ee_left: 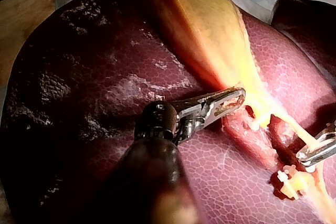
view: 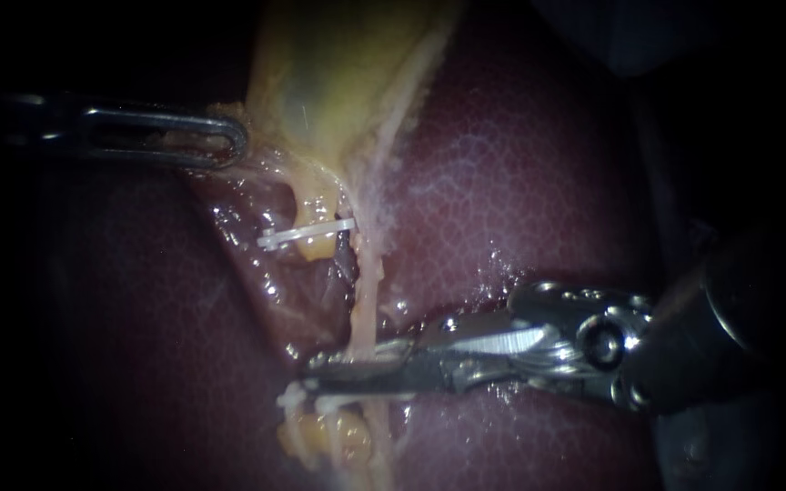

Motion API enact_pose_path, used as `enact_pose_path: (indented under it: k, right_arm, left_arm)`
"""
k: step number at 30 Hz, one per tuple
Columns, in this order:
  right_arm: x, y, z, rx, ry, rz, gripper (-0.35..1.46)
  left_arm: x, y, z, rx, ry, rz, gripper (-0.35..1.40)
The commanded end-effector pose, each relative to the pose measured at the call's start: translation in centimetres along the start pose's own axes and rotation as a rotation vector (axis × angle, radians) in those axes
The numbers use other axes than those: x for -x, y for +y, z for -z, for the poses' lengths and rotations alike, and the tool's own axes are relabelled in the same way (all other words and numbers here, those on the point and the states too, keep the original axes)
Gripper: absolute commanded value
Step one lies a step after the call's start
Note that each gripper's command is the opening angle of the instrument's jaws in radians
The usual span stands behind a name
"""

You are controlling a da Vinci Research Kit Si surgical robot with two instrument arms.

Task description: Going back second clip right tube

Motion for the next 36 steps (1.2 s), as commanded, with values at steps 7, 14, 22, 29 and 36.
enact_pose_path:
  k: [7, 14, 22, 29, 36]
  right_arm:
    - [0.01, 0.06, -0.03, -0.015, -0.013, 0.077, 0.17]
    - [0.16, 0.41, -0.14, 0.015, 0.002, 0.171, 0.49]
    - [0.29, 0.82, 0.09, 0.085, -0.03, 0.48, 0.49]
    - [0.06, 0.62, 0.64, 0.126, -0.038, 0.697, 0.49]
    - [-0.21, 0.29, 1.13, 0.141, -0.062, 0.807, 0.5]
  left_arm:
    - [0.0, 0.0, 0.0, 0.0, 0.0, 0.0, -0.35]
    - [0.0, 0.0, 0.0, 0.0, 0.0, 0.0, -0.35]
    - [-0.01, 0.0, 0.02, -0.001, 0.0, -0.001, -0.35]
    - [-0.01, 0.0, 0.03, -0.001, 0.0, -0.001, -0.35]
    - [-0.01, 0.01, 0.02, -0.001, 0.0, -0.001, -0.35]
